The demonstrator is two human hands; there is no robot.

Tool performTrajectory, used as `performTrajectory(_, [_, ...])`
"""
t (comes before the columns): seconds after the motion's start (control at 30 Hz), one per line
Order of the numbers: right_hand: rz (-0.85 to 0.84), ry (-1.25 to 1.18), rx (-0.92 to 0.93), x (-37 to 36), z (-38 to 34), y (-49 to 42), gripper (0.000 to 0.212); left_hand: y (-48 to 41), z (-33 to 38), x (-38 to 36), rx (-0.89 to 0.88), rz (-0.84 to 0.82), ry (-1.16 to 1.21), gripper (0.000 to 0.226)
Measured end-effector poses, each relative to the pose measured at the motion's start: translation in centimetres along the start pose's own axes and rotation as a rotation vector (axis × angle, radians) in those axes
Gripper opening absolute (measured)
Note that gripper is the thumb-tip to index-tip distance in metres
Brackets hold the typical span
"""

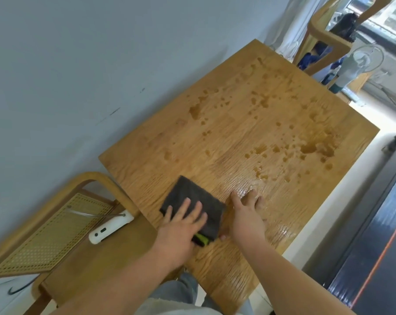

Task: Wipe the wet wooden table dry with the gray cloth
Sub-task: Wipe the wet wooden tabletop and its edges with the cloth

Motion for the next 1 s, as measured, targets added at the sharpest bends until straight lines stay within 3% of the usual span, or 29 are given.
performTrajectory(0.07, [0.012, -0.005, 0.003, 0.1, -0.4, -0.1, 0.132, 0.7, -0.9, -0.2, -0.209, -0.059, -0.113, 0.078])
performTrajectory(0.1, [0.015, -0.011, 0.005, 0.0, -0.6, -0.2, 0.132, 0.5, -2.7, -0.2, -0.225, -0.075, -0.15, 0.078])
performTrajectory(0.2, [-0.009, 0.017, 0.003, 0.1, -0.8, -0.1, 0.134, -0.8, -7.6, 0.6, 0.073, -0.023, -0.002, 0.078])
performTrajectory(0.3, [-0.081, 0.182, -0.002, 0.6, -1.2, -0.1, 0.133, -0.4, -6.0, 0.6, 0.308, 0.093, 0.18, 0.075])
performTrajectory(0.4, [-0.134, 0.423, 0.03, 3.0, -3.8, -0.2, 0.114, 0.8, -3.2, -0.9, 0.113, 0.045, 0.091, 0.079])
performTrajectory(0.47, [-0.116, 0.471, 0.119, 4.5, -6.3, -0.8, 0.09, 1.1, -4.9, -0.7, -0.105, -0.006, -0.013, 0.082])
performTrajectory(0.5, [-0.098, 0.448, 0.168, 4.8, -7.5, -1.3, 0.087, 0.9, -6.8, -0.4, -0.155, -0.047, -0.065, 0.083])
performTrajectory(0.57, [-0.08, 0.342, 0.268, 4.6, -9.7, -2.4, 0.104, -0.1, -10.8, 0.5, -0.078, -0.084, -0.051, 0.081])
performTrajectory(0.7, [-0.072, 0.338, 0.421, 2.5, -12.4, -3.4, 0.129, -0.3, -11.7, 1.2, 0.297, 0.072, 0.19, 0.076])
performTrajectory(0.77, [-0.036, 0.377, 0.392, 1.9, -13.0, -4.4, 0.137, 0.0, -10.1, 0.3, 0.239, 0.035, 0.125, 0.078])
performTrajectory(0.9, [-0.045, 0.357, 0.337, 1.6, -13.2, -5.4, 0.143, 0.0, -13.5, 0.6, -0.111, -0.057, -0.076, 0.084])
performTrajectory(1.0, [-0.027, 0.319, 0.34, 1.5, -13.0, -5.6, 0.145, -2.1, -18.5, 2.1, 0.024, -0.044, -0.02, 0.083])
Point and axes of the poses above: each hand's wrist, its own y-axis away from the middle knuckle, its own x-axis out of the back of the hand, z = x × y, the point moved 5 cm from there along -y, towards the middle knuckle, and after that the axes turned 12 degrees about -y, right-handed, at the moved point
